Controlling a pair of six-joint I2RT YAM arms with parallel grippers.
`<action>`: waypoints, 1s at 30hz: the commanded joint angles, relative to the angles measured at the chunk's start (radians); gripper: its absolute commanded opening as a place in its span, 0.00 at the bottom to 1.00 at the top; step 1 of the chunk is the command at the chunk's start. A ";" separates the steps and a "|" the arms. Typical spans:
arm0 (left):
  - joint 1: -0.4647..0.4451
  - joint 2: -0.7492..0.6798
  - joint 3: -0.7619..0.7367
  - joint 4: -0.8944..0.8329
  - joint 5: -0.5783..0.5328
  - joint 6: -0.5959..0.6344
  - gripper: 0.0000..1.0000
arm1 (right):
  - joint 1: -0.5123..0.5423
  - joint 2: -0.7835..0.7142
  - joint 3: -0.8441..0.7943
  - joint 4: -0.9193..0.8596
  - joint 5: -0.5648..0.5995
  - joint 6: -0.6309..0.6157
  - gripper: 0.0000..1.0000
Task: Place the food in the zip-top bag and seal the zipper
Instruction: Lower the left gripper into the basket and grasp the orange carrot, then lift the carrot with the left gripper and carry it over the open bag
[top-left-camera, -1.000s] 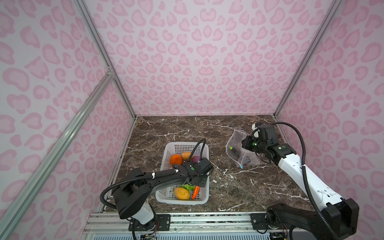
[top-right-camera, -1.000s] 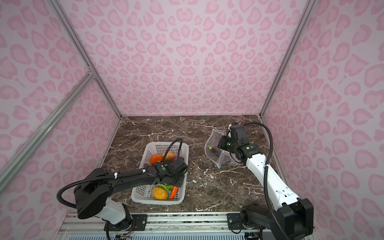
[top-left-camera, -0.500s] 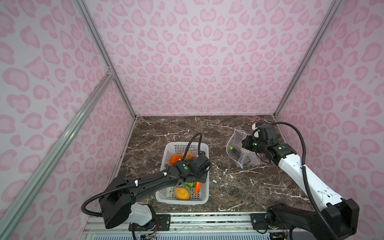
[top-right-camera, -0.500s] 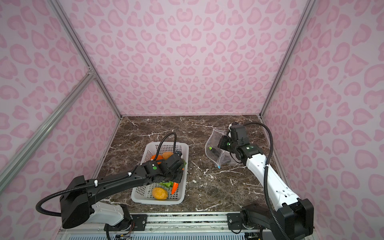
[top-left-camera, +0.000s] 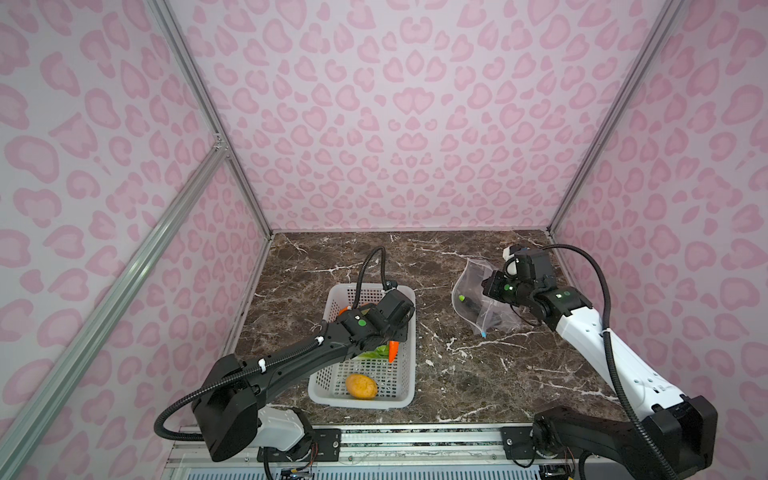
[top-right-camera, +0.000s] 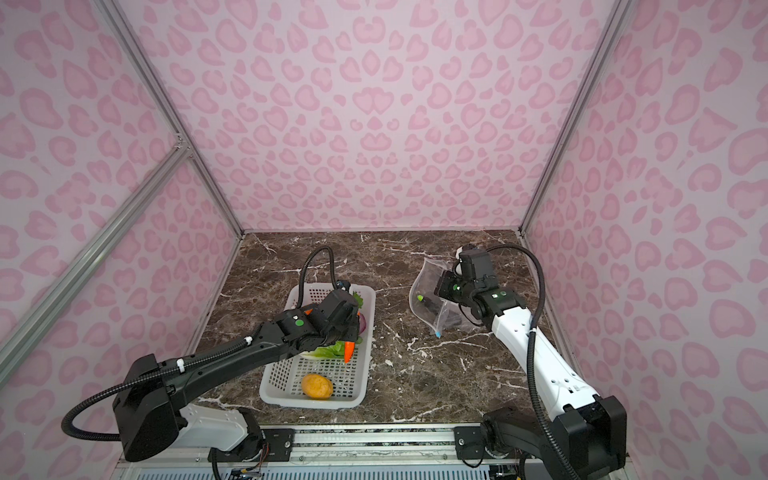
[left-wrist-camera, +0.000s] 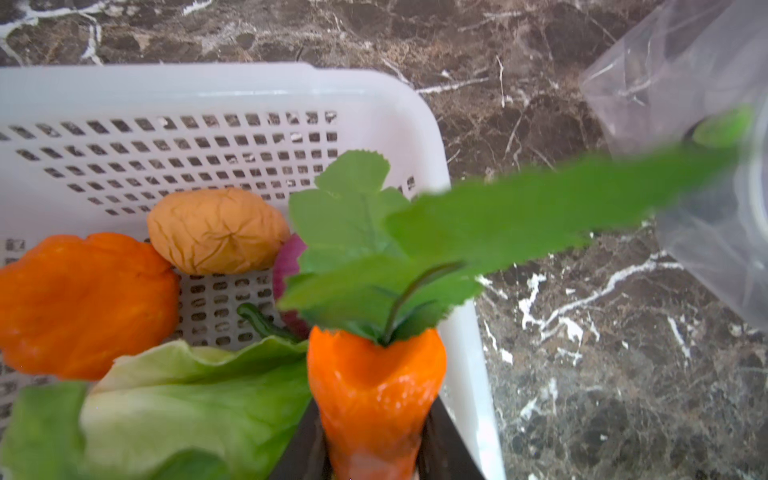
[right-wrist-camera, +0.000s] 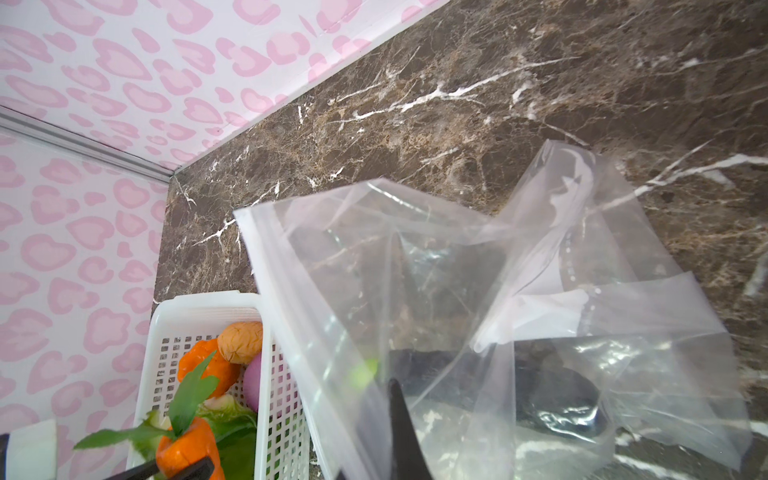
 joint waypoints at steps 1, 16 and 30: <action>0.012 0.053 0.056 0.016 -0.022 0.030 0.27 | 0.001 0.005 0.005 0.024 -0.007 -0.002 0.00; 0.028 0.184 0.110 0.018 -0.017 0.008 0.30 | 0.000 -0.001 -0.007 0.019 0.002 -0.013 0.00; 0.030 -0.072 0.169 0.203 0.092 0.073 0.26 | 0.003 0.005 0.008 0.040 -0.047 0.018 0.00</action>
